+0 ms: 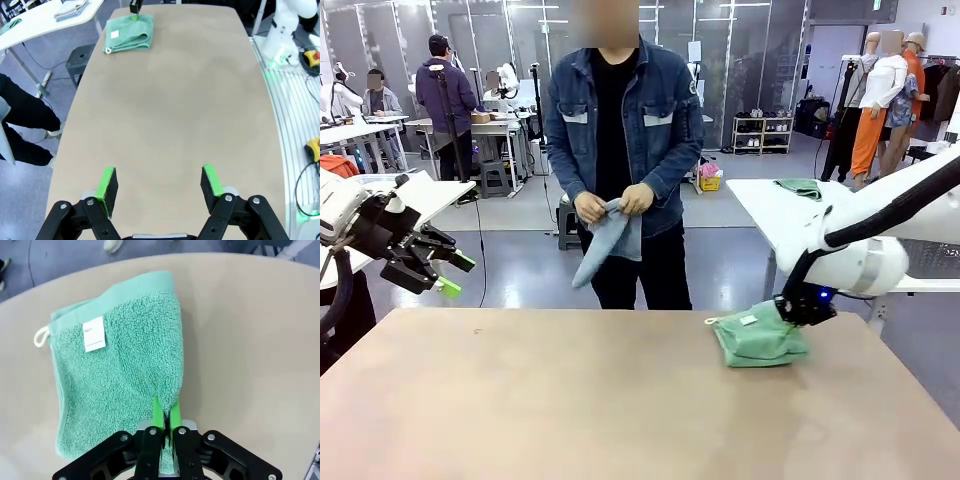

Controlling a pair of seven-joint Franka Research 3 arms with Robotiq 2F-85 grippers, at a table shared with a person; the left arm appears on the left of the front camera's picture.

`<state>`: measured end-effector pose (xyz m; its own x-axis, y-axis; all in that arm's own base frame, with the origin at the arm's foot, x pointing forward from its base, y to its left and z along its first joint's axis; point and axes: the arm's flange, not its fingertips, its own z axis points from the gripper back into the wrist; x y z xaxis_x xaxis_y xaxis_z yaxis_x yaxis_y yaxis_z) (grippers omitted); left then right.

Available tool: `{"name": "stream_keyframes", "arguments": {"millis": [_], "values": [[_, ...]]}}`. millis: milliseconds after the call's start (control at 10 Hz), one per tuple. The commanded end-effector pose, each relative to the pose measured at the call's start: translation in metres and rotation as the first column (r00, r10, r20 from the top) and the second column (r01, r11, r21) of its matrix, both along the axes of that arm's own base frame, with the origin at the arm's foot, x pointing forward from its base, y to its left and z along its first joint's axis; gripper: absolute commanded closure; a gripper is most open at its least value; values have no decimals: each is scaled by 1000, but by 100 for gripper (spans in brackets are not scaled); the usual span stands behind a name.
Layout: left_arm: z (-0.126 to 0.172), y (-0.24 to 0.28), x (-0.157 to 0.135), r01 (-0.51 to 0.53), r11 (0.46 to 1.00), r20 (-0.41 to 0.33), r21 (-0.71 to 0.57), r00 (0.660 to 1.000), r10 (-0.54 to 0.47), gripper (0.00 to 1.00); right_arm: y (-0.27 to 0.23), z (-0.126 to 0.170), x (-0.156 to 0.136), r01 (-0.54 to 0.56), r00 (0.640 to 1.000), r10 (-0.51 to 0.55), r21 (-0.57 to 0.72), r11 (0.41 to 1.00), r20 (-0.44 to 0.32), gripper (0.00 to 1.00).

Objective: Fold the towels and place them in the basket.
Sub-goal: Place the folded Towel with hook on the right side of the table.

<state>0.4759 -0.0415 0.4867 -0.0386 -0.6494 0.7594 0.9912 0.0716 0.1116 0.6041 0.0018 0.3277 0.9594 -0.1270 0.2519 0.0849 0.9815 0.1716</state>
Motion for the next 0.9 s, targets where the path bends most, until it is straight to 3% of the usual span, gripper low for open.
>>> {"name": "stream_keyframes", "arguments": {"millis": [0,300,700,800], "values": [[1,-1,1,-3,1000,5,-2,1000,3,16,-31,-1,11,-72,997,73,28,997,-36,95],[1,-1,1,-3,1000,5,-2,1000,3,16,-67,6,8,-67,996,68,28,997,-54,95],[1,-1,1,-3,1000,5,-2,1000,3,16,-92,-8,5,12,999,-10,33,999,-46,95],[1,-1,1,-3,1000,5,-2,1000,3,16,-93,-10,4,17,999,-15,39,999,-51,74]]}}
